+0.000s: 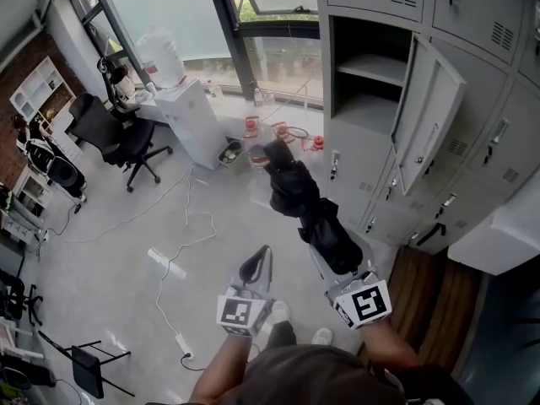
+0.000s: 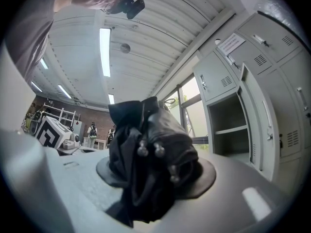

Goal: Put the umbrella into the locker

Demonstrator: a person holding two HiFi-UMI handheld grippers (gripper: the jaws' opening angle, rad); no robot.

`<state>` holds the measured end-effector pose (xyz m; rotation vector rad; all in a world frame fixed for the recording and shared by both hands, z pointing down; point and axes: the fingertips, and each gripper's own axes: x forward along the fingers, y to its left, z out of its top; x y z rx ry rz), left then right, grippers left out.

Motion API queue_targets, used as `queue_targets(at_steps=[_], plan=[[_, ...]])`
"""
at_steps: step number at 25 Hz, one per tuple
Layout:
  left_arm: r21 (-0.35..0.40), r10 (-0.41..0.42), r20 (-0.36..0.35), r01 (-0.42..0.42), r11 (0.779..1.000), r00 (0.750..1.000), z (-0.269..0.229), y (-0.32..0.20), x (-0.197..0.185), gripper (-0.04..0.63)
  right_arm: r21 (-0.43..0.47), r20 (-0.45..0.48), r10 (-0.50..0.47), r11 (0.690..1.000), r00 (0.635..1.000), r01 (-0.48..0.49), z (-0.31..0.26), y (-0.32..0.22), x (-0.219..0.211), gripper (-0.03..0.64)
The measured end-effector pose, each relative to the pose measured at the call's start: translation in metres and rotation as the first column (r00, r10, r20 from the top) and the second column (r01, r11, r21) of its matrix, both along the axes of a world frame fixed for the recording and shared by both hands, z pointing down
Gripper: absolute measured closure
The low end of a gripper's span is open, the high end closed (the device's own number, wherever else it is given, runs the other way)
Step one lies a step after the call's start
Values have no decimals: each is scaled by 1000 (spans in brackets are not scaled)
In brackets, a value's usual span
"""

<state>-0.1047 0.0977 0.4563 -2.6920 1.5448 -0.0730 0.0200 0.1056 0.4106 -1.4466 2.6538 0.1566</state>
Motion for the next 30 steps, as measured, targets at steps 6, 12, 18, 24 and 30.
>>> queue_targets(at_steps=[6, 12, 18, 24, 30], plan=[[8, 22, -7, -22, 1000, 1000, -7, -42, -9, 591, 6, -12, 18, 1000, 1000, -18, -5, -35, -8, 393], [20, 40, -8, -40, 999, 999, -14, -85, -29, 591, 11, -13, 29, 1000, 999, -29, -15, -71, -27, 393], [25, 72, -7, -72, 997, 997, -12, -127, -48, 591, 9, 2, 66, 998, 998, -66, -20, -106, -44, 393], [9, 107, -19, -107, 994, 994, -11, -159, -67, 591, -11, 11, 135, 991, 991, -135, -18, -133, -53, 393], [2, 166, -22, -166, 986, 986, -6, -179, -70, 591, -38, -17, 225, 973, 974, -226, -6, -146, -47, 393]])
